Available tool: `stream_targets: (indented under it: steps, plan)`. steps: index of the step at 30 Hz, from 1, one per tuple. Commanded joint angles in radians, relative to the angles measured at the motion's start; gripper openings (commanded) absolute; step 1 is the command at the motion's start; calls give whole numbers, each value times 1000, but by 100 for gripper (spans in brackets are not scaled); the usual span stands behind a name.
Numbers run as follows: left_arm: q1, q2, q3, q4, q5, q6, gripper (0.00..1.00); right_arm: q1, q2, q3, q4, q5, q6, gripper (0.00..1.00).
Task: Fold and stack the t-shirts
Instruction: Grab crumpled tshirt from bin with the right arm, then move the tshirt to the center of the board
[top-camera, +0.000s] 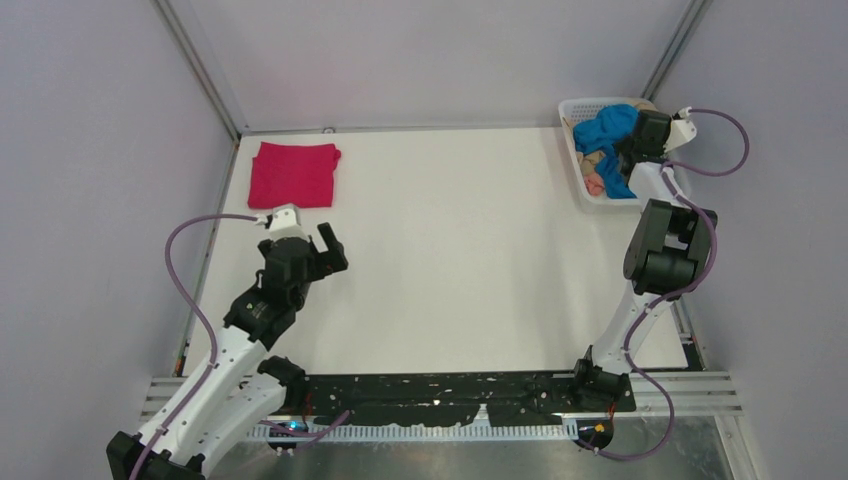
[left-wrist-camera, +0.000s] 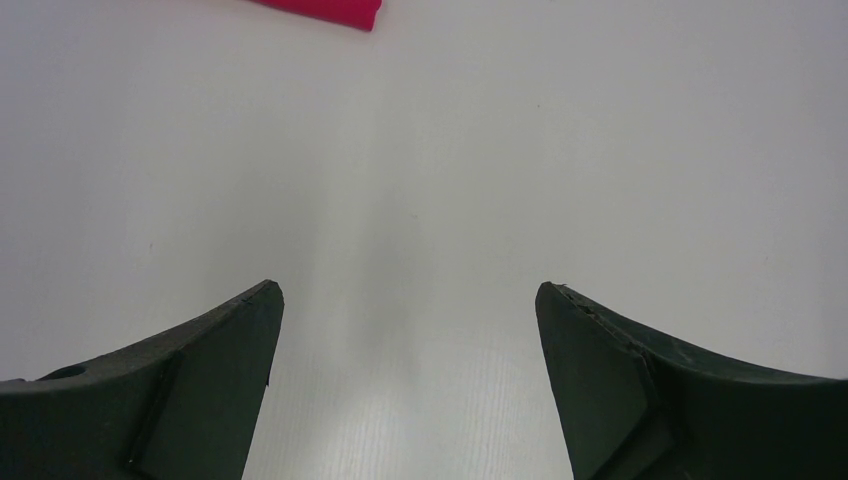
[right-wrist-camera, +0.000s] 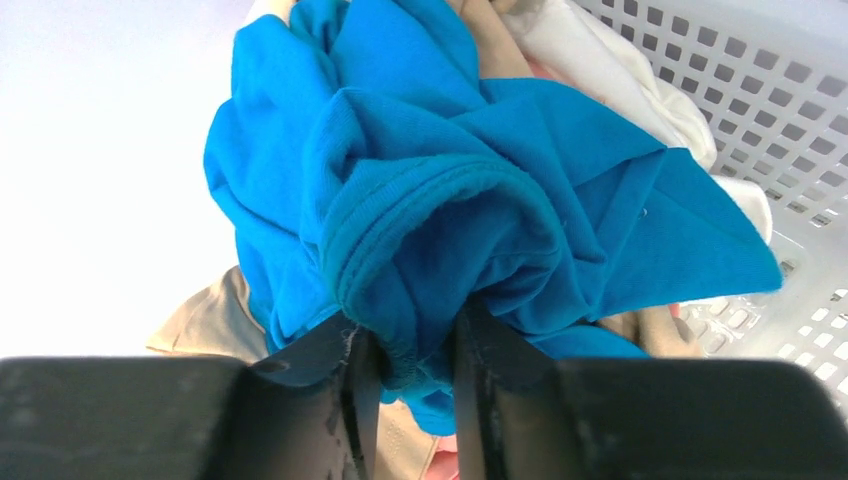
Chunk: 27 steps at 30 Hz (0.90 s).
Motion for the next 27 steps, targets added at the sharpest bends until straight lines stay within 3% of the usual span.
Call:
stream_targets:
  steps: [1,6,9,15,21,27]
  plan:
    - [2,8,42,66,11,13,99,3,-107,3,61,-28,-25,27]
    - [2,4,37,73,29,9,99,4,-219,3,24,11,-63,23]
    - [2,2,36,75,36,6,99,4,-285,5,-7,18,-107,7]
    - [2,-10,36,67,42,-1,99,3,-422,63,-30,-67,-203,6]
    - [2,-41,33,55,54,-12,99,31,-561,124,-45,-272,-268,6]
    - [2,-103,-6,67,83,-37,99,201,-746,77,-54,-408,-346,6]
